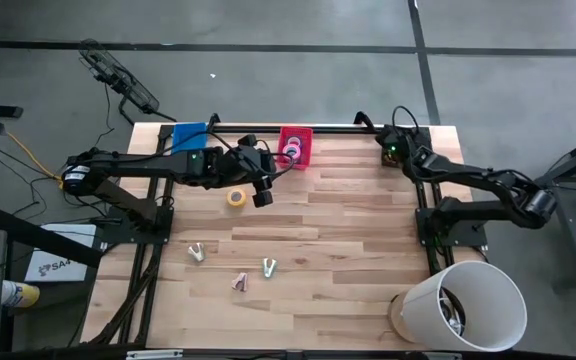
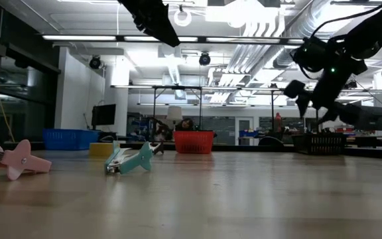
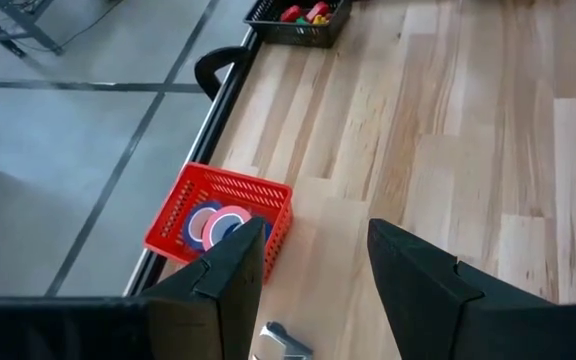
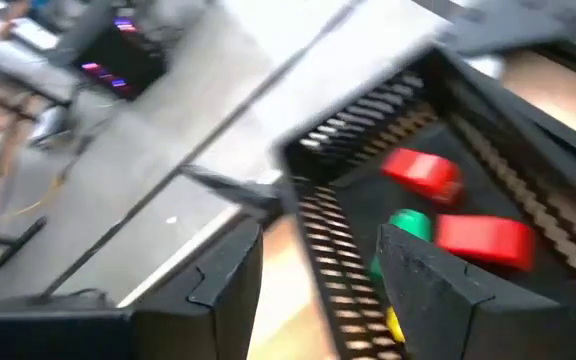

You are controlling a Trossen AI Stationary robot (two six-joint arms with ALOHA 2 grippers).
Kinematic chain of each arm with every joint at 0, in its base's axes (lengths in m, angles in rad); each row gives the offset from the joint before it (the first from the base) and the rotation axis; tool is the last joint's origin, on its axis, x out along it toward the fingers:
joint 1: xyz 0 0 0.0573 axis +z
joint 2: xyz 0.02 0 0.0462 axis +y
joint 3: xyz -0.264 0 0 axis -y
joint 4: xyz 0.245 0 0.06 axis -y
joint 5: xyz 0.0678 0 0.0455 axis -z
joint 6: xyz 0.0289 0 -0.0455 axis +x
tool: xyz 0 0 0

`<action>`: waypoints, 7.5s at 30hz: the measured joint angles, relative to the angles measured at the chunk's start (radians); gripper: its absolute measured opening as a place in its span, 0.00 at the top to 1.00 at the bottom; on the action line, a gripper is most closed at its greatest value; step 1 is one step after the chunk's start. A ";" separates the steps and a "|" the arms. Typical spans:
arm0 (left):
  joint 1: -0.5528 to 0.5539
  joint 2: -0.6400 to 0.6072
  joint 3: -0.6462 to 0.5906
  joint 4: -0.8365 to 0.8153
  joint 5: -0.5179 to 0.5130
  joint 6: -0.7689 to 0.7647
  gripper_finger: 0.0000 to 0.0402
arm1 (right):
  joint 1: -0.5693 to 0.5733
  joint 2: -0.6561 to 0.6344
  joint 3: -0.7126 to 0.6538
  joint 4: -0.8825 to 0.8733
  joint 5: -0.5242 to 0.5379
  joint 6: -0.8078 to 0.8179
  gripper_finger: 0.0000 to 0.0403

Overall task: Pick and place Stapler, Stapler remover, tape
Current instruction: Put the yellow tape into the red bin

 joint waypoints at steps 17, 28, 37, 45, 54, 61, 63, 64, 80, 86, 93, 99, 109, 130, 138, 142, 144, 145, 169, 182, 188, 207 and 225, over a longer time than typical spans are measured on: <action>0.000 0.000 -0.001 -0.102 -0.093 -0.183 0.57 | 0.114 -0.085 0.000 0.289 0.008 -0.481 0.53; 0.090 0.000 -0.001 -0.301 -0.061 -0.358 0.57 | 0.197 -0.120 0.001 0.462 -0.156 -0.676 0.53; 0.246 0.001 -0.051 -0.494 0.238 -0.330 0.57 | 0.249 -0.148 0.002 0.560 -0.346 -0.795 0.53; 0.284 0.001 -0.240 -0.371 0.394 -0.295 0.57 | 0.309 -0.148 0.002 0.601 -0.419 -0.884 0.53; 0.282 0.001 -0.387 -0.258 0.427 -0.332 0.57 | 0.360 -0.207 0.002 0.568 -0.452 -0.900 0.53; 0.282 0.001 -0.440 -0.175 0.444 -0.322 0.57 | 0.370 -0.344 0.002 0.415 -0.464 -0.898 0.53; 0.282 0.001 -0.451 -0.168 0.458 -0.278 0.57 | 0.370 -0.387 0.002 0.366 -0.472 -0.892 0.53; 0.282 0.001 -0.453 -0.168 0.470 -0.249 0.57 | 0.370 -0.408 0.002 0.342 -0.473 -0.884 0.53; 0.281 0.034 -0.462 -0.138 0.502 -0.054 0.57 | 0.372 -0.660 0.002 -0.065 -0.654 -0.834 0.53; 0.281 0.099 -0.462 -0.133 0.522 -0.050 0.57 | 0.399 -0.696 0.002 -0.182 -0.654 -0.813 0.53; 0.274 0.138 -0.460 -0.108 0.518 -0.054 0.57 | 0.447 -0.709 0.002 -0.306 -0.626 -0.766 0.54; 0.256 0.174 -0.459 -0.087 0.516 -0.047 0.57 | 0.507 -0.709 0.002 -0.456 -0.564 -0.716 0.54; 0.253 0.195 -0.458 -0.076 0.515 -0.080 0.61 | 0.696 -0.748 -0.065 -0.349 -0.446 -0.728 0.54; 0.256 0.197 -0.460 -0.072 0.488 -0.100 0.91 | 0.802 -1.025 -0.359 -0.079 -0.301 -0.639 0.54; 0.256 0.198 -0.461 -0.070 0.500 -0.124 0.91 | 0.805 -1.048 -0.358 -0.087 -0.300 -0.688 0.55; 0.256 0.198 -0.461 -0.070 0.511 -0.130 0.91 | 0.818 -1.048 -0.358 -0.090 -0.324 -0.758 0.55; 0.256 0.198 -0.461 -0.070 0.515 -0.135 0.91 | 0.824 -1.048 -0.358 -0.090 -0.319 -0.791 0.55; 0.256 0.198 -0.461 -0.070 0.516 -0.137 0.91 | 0.825 -1.048 -0.358 -0.089 -0.315 -0.810 0.55; 0.254 0.203 -0.277 -0.096 0.629 -0.027 0.91 | 0.825 -1.048 -0.360 -0.064 -0.375 -1.047 0.55; 0.301 0.200 -0.078 0.030 0.543 -0.070 0.91 | 0.825 -1.048 -0.360 -0.063 -0.376 -1.047 0.55; 0.381 0.222 0.040 0.063 0.471 -0.149 0.91 | 0.825 -1.048 -0.360 -0.063 -0.376 -1.047 0.55; 0.500 0.769 0.771 -0.250 0.467 -0.415 0.91 | 0.825 -1.048 -0.359 -0.062 -0.383 -1.047 0.55; 0.470 0.935 0.845 -0.335 0.323 -0.493 0.91 | 0.824 -1.047 -0.359 -0.062 -0.384 -1.047 0.55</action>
